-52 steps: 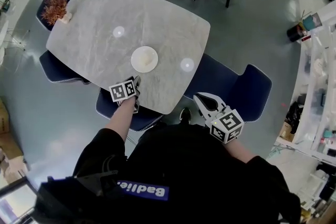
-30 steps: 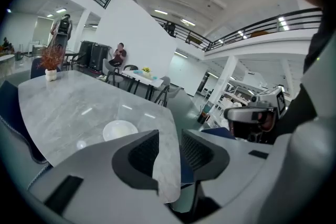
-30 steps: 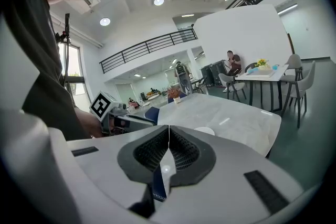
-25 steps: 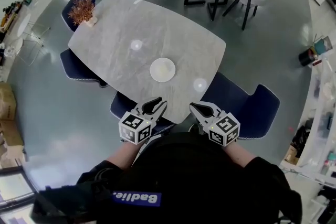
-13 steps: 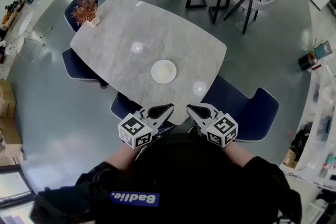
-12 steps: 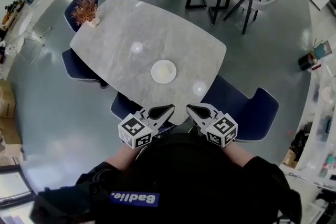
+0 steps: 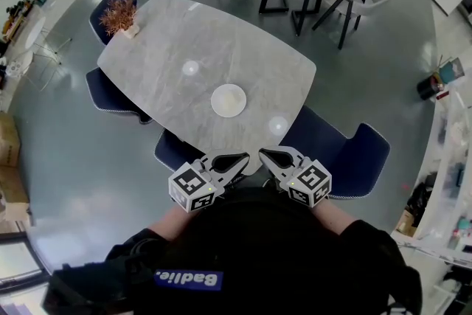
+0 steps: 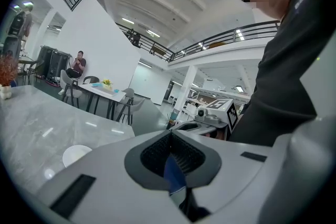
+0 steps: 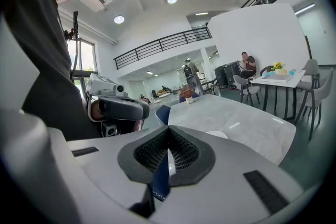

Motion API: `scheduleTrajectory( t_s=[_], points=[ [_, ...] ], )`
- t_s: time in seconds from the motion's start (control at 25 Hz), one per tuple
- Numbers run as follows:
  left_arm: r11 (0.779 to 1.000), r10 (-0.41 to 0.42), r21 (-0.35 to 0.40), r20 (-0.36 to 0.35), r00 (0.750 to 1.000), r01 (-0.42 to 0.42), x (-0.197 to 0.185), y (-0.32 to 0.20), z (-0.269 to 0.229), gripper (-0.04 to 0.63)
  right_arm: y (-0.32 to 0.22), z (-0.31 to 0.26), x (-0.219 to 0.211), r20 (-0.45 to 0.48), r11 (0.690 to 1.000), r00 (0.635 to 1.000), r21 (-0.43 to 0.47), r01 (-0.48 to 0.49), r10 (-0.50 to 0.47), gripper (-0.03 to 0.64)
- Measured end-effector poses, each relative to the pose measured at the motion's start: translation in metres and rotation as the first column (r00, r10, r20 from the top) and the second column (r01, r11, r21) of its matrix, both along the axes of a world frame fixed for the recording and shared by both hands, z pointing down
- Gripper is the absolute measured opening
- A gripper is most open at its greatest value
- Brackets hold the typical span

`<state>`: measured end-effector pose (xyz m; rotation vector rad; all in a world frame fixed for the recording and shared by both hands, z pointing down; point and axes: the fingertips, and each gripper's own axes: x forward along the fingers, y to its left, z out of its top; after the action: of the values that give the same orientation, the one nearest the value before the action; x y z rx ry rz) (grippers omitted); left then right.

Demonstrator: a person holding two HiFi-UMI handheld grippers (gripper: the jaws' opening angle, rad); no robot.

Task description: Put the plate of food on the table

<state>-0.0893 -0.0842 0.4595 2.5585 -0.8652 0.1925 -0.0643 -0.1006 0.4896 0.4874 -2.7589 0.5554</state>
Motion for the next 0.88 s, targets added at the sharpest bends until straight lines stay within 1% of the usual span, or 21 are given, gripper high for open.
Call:
scheduleTrajectory(
  t_s=[0.88],
  points=[
    [1.000,-0.011,0.011,-0.019,1.000,0.011,-0.0006,-0.0023,-0.0001,0.009,-0.0009,0.0001,0.0029,-0.009,1.000,1.000,0.015,-0.006,0.006,0.011]
  ],
)
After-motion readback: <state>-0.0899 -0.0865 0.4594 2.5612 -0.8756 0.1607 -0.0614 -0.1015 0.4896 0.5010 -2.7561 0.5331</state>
